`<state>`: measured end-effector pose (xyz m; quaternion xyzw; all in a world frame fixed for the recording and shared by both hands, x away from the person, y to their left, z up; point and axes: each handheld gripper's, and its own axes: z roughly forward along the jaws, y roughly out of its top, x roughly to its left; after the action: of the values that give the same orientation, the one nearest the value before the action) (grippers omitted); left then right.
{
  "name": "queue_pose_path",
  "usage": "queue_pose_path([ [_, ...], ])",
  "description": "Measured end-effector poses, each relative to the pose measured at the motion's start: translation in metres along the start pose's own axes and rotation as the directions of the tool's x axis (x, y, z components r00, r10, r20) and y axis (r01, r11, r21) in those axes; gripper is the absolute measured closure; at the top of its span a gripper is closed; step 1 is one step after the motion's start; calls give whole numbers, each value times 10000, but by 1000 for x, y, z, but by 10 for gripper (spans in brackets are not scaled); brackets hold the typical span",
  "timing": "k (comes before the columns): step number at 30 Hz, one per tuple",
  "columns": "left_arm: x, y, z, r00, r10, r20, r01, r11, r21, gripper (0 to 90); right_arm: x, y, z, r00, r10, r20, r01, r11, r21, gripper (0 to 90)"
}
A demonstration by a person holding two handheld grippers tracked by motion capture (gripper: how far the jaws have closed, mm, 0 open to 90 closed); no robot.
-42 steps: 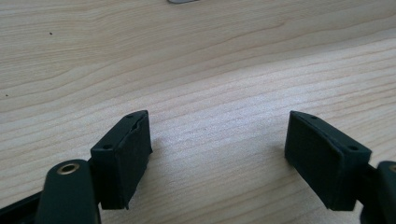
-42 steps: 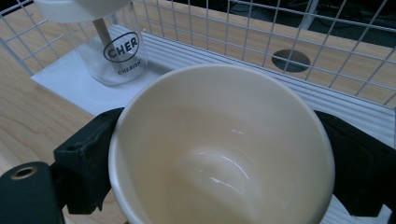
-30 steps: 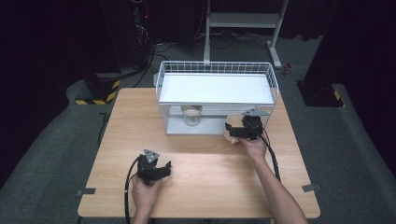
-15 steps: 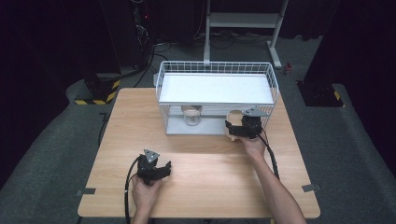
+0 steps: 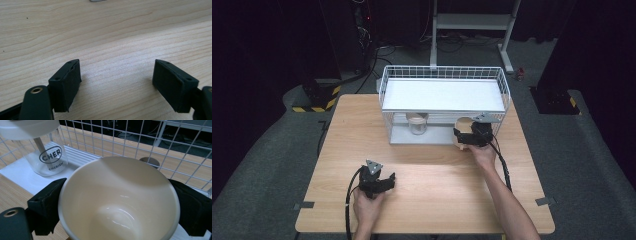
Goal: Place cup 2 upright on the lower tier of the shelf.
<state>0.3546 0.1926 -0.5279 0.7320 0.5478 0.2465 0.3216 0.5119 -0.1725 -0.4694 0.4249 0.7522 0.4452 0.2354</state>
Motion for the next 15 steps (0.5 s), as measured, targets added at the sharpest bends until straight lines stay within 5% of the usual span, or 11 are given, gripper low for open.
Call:
queue_pose_path([
  [15,0,0,0,10000,-12,20,12,10000,17,233,1,0,-1,9996,270,118,-268,9994,-221,82],
])
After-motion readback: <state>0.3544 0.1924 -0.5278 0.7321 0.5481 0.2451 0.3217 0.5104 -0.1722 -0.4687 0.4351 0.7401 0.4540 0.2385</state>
